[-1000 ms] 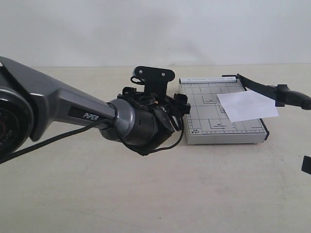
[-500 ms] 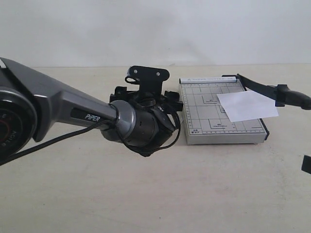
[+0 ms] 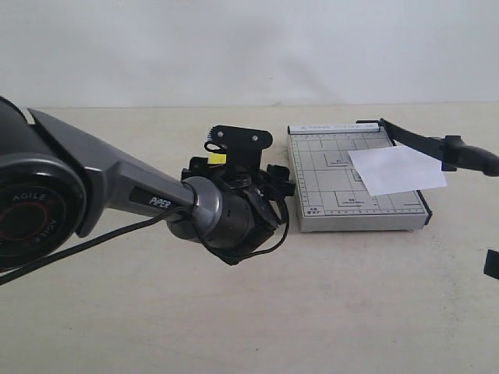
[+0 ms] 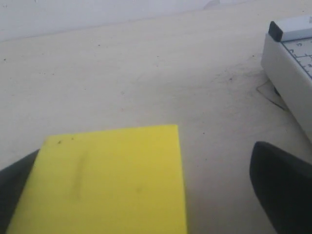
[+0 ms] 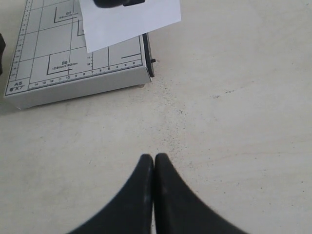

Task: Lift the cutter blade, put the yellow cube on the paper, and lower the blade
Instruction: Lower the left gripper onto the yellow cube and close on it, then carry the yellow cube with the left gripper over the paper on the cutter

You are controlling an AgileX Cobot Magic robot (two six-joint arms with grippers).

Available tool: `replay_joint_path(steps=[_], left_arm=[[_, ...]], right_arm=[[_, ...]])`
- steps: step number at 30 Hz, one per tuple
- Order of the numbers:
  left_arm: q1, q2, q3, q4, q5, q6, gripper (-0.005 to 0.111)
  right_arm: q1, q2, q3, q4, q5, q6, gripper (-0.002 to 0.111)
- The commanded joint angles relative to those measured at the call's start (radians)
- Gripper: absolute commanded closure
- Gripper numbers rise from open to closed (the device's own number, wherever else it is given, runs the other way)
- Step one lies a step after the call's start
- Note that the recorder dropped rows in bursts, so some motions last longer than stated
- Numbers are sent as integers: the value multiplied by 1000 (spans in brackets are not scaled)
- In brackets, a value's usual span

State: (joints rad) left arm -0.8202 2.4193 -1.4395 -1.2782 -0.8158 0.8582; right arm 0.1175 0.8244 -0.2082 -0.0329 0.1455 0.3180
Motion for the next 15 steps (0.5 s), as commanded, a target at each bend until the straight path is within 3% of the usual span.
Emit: replay_joint_path(steps=[1,3,5,10,15], left_arm=[[2,-3,0,11,2,-2,42],[2,-3,0,11,2,0,69],[2,-3,0,11,-3,28,103],[0,-27,0,-20,-80,204,102],[-16,-148,0,-195,-66,491,102]], right_arm=[[-3,1,-3,0,-1,-2,108],[-3,1,-3,0,-1,-2,108],[-3,1,-3,0,-1,-2,108],[-3,1,-3,0,-1,-2,108],[-3,1,-3,0,-9,-2,108]])
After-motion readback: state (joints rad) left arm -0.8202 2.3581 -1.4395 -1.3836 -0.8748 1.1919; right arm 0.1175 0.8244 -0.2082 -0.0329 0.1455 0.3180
